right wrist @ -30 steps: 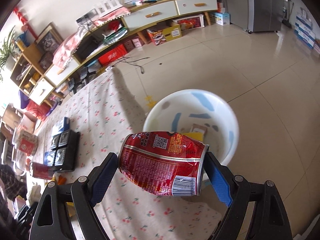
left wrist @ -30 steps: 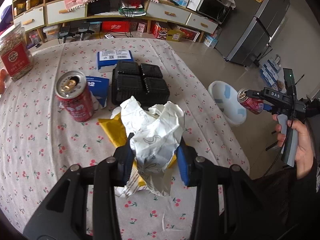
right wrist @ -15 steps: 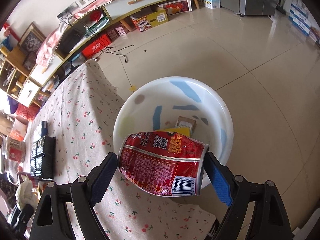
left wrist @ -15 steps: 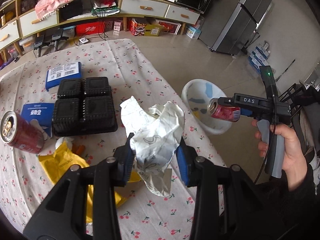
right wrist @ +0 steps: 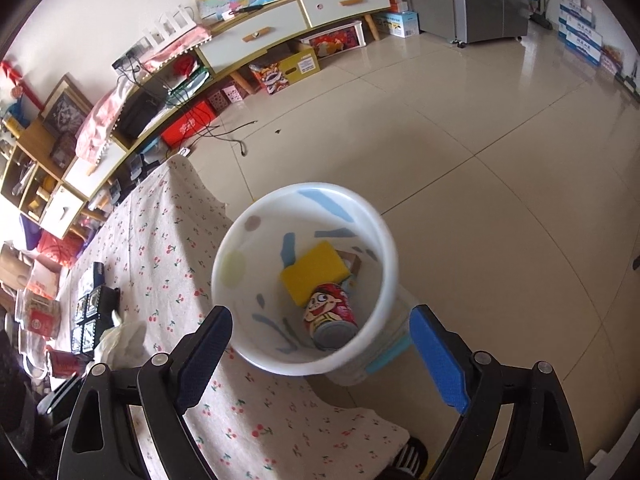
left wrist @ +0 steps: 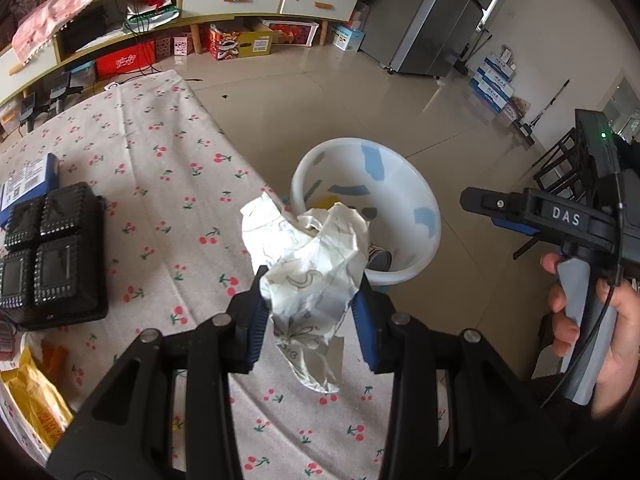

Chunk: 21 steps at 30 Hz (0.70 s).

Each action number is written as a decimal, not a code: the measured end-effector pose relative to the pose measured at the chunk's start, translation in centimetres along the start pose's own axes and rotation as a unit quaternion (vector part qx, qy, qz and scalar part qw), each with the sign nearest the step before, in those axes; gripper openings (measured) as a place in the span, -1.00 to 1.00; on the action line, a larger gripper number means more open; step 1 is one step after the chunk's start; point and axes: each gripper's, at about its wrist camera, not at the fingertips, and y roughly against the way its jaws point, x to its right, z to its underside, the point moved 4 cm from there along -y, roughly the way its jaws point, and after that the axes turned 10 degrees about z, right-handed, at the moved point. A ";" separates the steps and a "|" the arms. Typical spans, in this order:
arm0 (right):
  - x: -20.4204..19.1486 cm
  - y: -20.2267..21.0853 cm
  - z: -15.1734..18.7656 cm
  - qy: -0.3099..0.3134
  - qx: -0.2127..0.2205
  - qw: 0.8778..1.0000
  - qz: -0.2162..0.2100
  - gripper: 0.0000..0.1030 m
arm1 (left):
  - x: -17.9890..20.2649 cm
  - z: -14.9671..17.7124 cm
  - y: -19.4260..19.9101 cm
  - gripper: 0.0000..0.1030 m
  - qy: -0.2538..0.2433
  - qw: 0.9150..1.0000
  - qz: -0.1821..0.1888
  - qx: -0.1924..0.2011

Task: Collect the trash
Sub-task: 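Carry the white tissue over the bucket and open the left gripper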

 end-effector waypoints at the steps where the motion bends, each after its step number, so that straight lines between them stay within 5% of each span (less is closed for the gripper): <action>1: 0.6 0.2 0.1 -0.003 0.001 1.000 0.001 0.78 | 0.4 -0.2 -0.5 -0.21 -0.003 1.000 0.001 -0.002; 21: 7.4 0.1 1.2 -0.054 -0.004 0.998 0.020 0.78 | 4.2 -3.0 -5.9 -0.09 -0.050 0.999 0.015 -0.005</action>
